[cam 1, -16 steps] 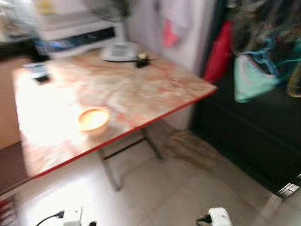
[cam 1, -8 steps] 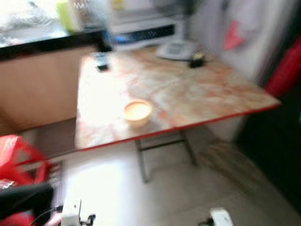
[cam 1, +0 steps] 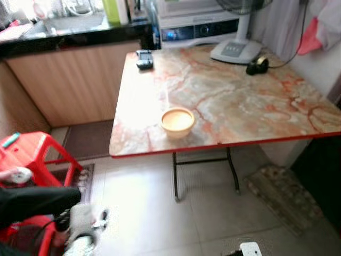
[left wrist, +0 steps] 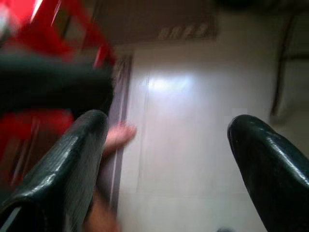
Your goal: Restocking fridge
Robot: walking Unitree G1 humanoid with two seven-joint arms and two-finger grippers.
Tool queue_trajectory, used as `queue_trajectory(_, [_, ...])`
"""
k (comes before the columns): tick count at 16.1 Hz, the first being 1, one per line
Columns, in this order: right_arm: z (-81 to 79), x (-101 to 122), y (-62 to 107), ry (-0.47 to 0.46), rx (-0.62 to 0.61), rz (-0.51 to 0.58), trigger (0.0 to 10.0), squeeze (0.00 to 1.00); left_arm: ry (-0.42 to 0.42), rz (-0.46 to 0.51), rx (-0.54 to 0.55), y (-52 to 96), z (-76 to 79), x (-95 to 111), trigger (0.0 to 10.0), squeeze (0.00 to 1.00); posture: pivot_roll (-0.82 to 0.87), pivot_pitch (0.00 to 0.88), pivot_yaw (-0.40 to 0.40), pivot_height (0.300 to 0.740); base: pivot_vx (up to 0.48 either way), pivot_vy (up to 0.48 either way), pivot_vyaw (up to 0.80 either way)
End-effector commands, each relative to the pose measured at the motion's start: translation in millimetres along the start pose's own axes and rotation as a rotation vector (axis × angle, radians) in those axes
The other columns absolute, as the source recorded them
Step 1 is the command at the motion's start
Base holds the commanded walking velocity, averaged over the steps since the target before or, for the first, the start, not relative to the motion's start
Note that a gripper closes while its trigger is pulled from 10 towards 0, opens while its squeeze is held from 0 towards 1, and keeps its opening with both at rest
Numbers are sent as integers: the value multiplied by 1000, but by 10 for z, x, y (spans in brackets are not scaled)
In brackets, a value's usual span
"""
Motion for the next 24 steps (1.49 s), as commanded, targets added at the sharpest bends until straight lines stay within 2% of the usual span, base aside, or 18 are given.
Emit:
queue_trajectory(1, [-52, 31, -14, 2, 11, 9, 10000, 0, -55, 106, 29, -29, -100, 205, 10000, 0, 0, 0, 52, 740, 0, 0, 0])
queue_trajectory(2, [-52, 18, -11, 5, 15, 7, 10000, 0, -79, 223, 22, -5, -99, 420, 10000, 0, -6, 0, 55, 740, 0, 0, 0])
queue_trajectory(4, [-47, 8, -7, 1, 16, 10, 10000, 0, -78, 367, -17, 77, -25, 685, 10000, 0, -5, 0, 54, 740, 0, 0, 0])
queue_trajectory(7, [-25, 20, -4, -3, 11, 14, 10000, 0, -81, 501, -28, 149, 35, 1027, 10000, 0, 15, 0, 40, 740, 0, 0, 0])
queue_trajectory(8, [-18, 30, -4, -7, 7, 18, 10000, 0, -112, 557, -24, 155, 38, 1192, 10000, 0, 19, 0, 36, 740, 0, 0, 0])
queue_trajectory(10, [-13, 52, -4, -12, 5, 27, 10000, 0, -51, 624, -6, 128, -19, 1524, 10000, 0, 20, 0, 33, 740, 0, 0, 0])
queue_trajectory(11, [-13, 59, -5, -14, 5, 30, 10000, 0, -48, 639, -49, 116, 41, 1602, 10000, 0, 20, 0, 32, 740, 0, 0, 0])
queue_trajectory(12, [-12, 67, -5, -17, 4, 34, 10000, 0, 6, 632, -100, 119, 132, 1667, 10000, 0, 18, 0, 33, 740, 0, 0, 0])
queue_trajectory(15, [-13, 88, -6, -39, -1, 53, 10000, 0, 140, 599, -131, 95, 209, 1722, 10000, 0, 12, 0, 37, 740, 80, 0, 0])
queue_trajectory(20, [-12, 93, -8, -41, -4, 51, 10000, 0, 151, 603, -166, 91, 251, 1833, 10000, 0, 6, 0, 37, 740, 285, 0, 0])
queue_trajectory(22, [-27, 88, -9, -43, 11, 45, 10000, 0, 157, 601, -181, 94, 273, 1850, 10000, 0, 7, 0, 35, 740, 292, 0, -800])
queue_trajectory(24, [-23, 108, -8, -33, 8, 56, 10000, 0, 164, 597, -186, 94, 279, 1860, 10000, 0, 5, 0, 35, 740, 292, 0, 0])
Point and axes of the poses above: a point about 5 cm out from each wrist's last joint towards the gripper, its own y axis pointing back from the gripper into the wrist, its own x axis along the axis of the wrist's last joint, z = x × y, the point moved 4 cm from there along -y, pointing out of the wrist towards the gripper, and after that the axes turned 2 degrees about -y, right-handed, at the moved point
